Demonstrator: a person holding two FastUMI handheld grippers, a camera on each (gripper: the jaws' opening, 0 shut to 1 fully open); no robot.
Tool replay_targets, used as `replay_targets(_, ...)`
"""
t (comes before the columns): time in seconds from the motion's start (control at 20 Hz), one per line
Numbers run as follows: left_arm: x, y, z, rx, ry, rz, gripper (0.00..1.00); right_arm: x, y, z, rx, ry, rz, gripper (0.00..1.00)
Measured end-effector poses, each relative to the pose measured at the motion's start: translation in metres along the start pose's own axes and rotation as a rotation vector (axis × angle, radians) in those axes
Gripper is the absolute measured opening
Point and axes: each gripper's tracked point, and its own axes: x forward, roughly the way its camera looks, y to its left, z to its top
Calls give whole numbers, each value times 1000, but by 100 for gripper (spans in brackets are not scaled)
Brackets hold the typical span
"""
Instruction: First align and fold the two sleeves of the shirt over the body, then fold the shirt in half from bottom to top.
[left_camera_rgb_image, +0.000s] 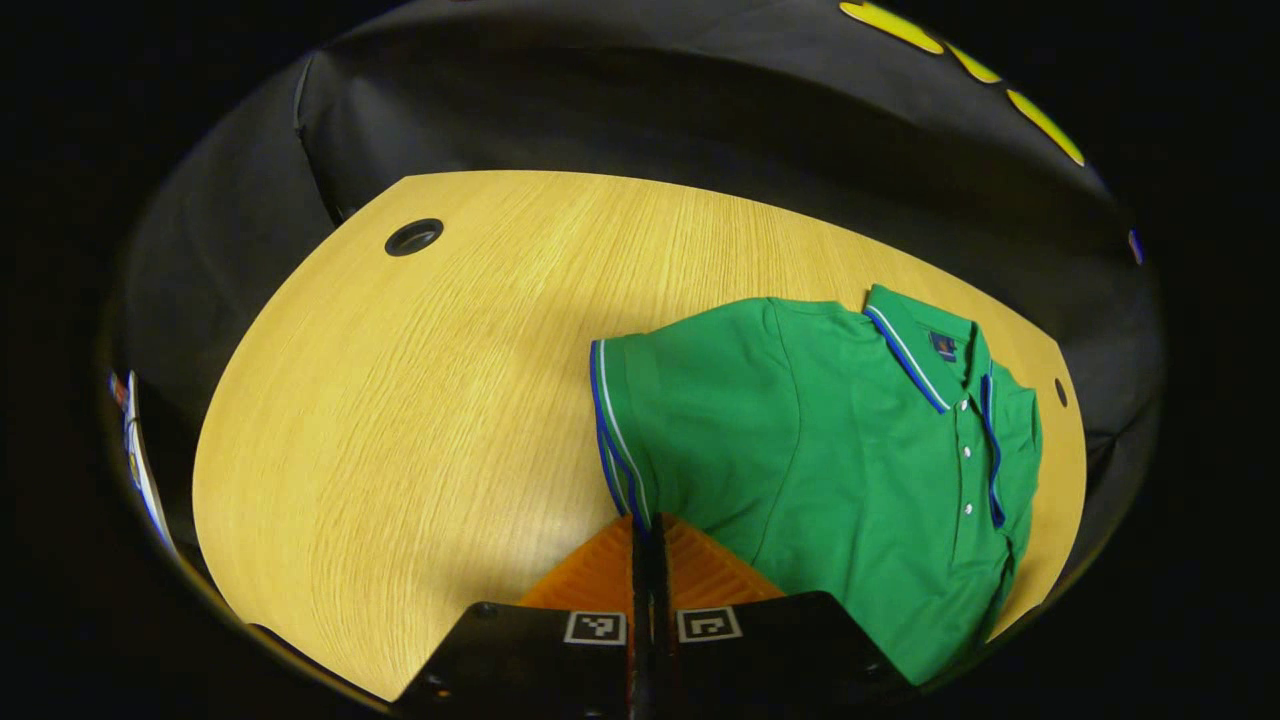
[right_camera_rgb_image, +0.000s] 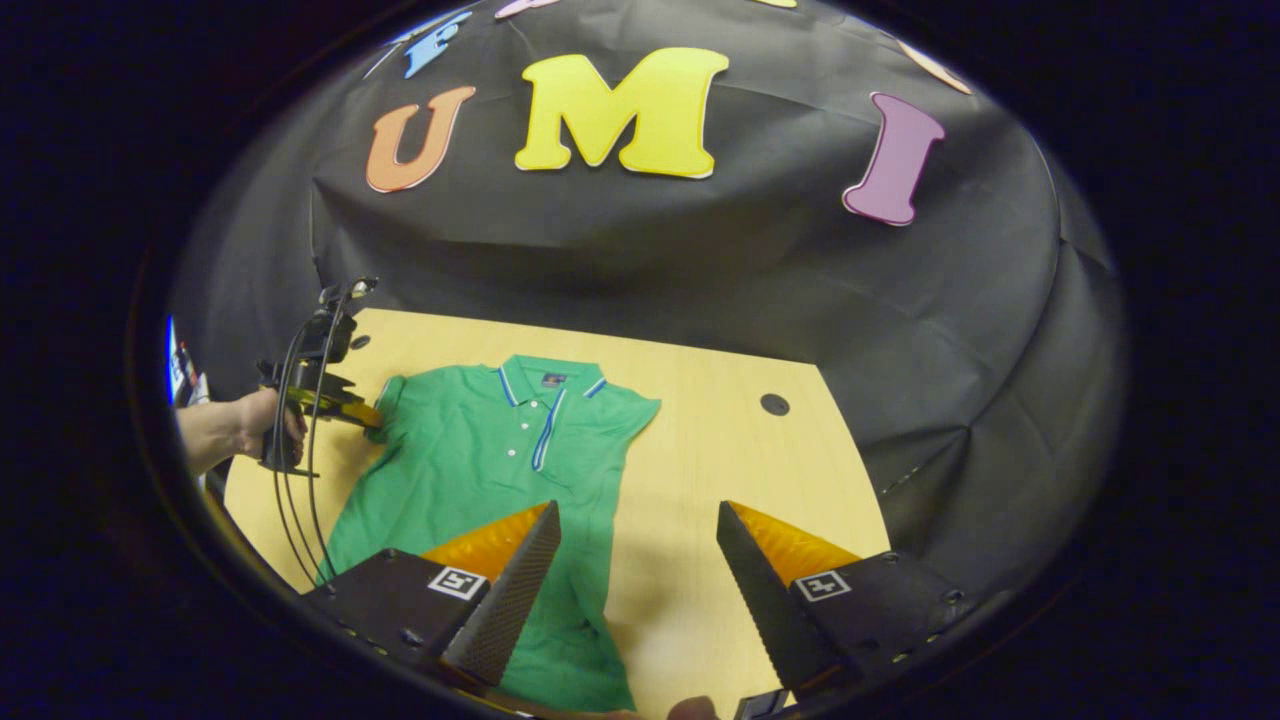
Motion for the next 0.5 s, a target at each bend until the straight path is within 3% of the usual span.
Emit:
replay_targets(0.25, -35, -15, 35, 70, -95, -20, 6, 3, 8, -6, 51, 18, 30, 95)
replay_targets(0.5, -55, -78, 56, 177, -145, -54, 6, -6, -4, -3, 79, -8, 14, 96)
